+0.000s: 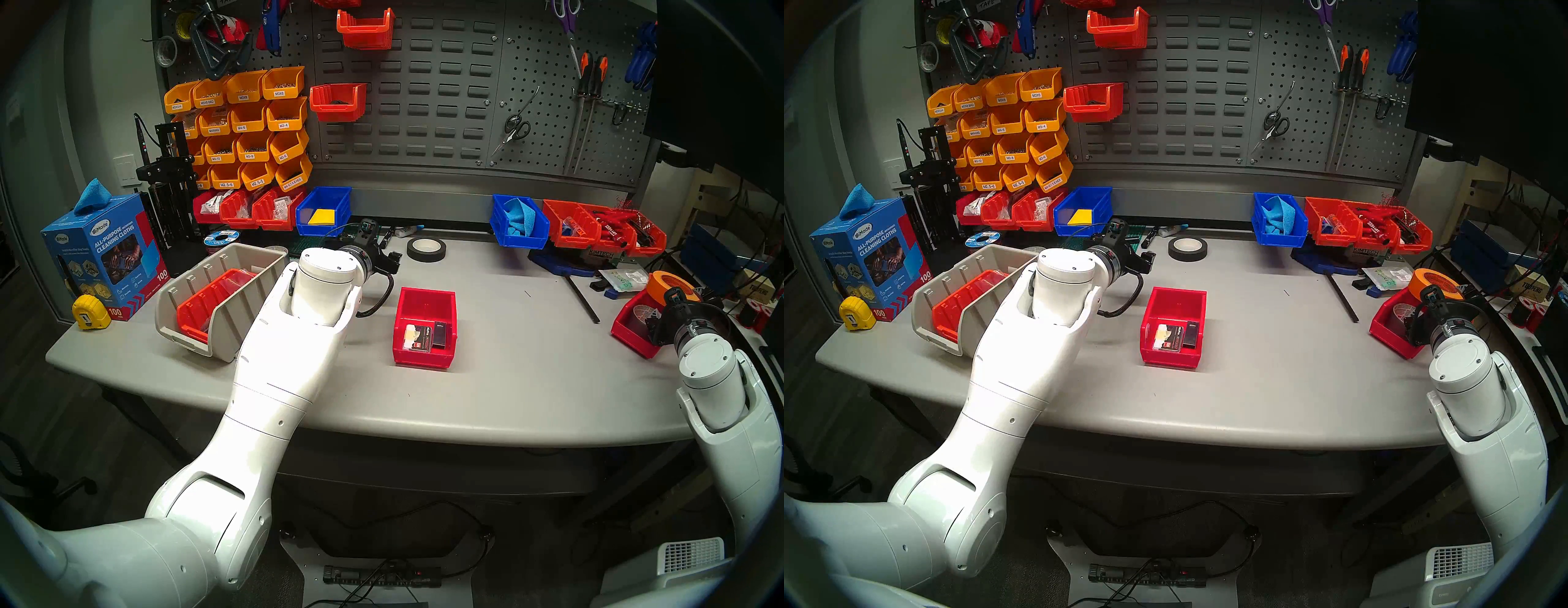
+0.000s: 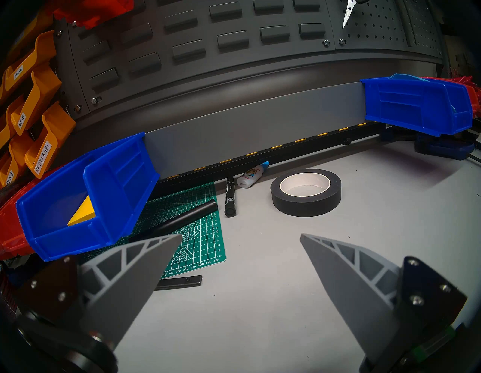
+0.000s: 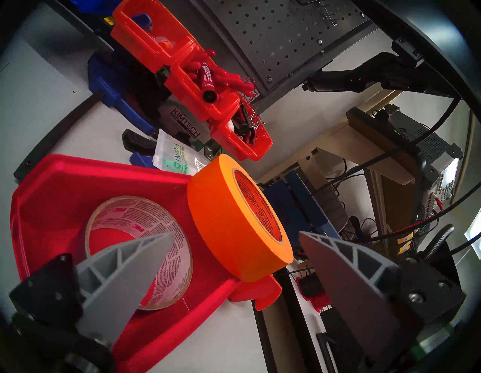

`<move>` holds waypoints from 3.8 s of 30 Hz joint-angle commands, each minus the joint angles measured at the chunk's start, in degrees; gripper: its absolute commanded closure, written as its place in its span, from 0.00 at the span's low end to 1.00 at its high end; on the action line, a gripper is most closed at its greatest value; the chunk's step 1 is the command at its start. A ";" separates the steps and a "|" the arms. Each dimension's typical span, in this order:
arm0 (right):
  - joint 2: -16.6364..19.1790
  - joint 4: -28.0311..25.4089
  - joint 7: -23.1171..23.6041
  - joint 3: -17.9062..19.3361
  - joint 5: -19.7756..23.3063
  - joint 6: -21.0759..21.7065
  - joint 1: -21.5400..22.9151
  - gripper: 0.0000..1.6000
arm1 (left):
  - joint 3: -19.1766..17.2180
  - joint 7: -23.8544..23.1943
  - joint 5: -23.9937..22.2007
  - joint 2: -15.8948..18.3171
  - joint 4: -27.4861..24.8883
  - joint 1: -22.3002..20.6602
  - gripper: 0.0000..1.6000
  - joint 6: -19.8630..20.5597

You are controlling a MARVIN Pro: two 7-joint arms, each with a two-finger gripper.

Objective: Hang all the unorganized tool boxes onto the wall

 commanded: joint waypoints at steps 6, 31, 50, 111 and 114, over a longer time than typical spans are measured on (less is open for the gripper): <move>2.90 1.47 0.67 -1.06 -0.66 -1.33 3.64 0.00 | -0.16 -0.20 0.05 -0.25 -0.63 -0.75 0.00 -0.02; 0.46 7.26 0.85 -3.67 2.42 -4.79 8.53 0.21 | -0.51 -0.66 0.71 -0.61 -0.64 -0.64 0.00 -0.03; 0.14 5.63 -0.27 -3.85 2.81 -4.08 7.99 1.00 | -0.76 -0.97 1.17 -0.85 -0.64 -0.57 0.00 -0.04; 2.85 3.93 -0.51 -15.18 3.78 -5.58 26.55 1.00 | -1.65 -2.06 2.88 -1.80 -0.62 -0.27 0.00 -0.15; 2.81 4.42 -0.38 -16.51 3.90 -6.16 28.24 1.00 | -1.70 -2.12 2.98 -1.85 -0.62 -0.25 0.00 -0.16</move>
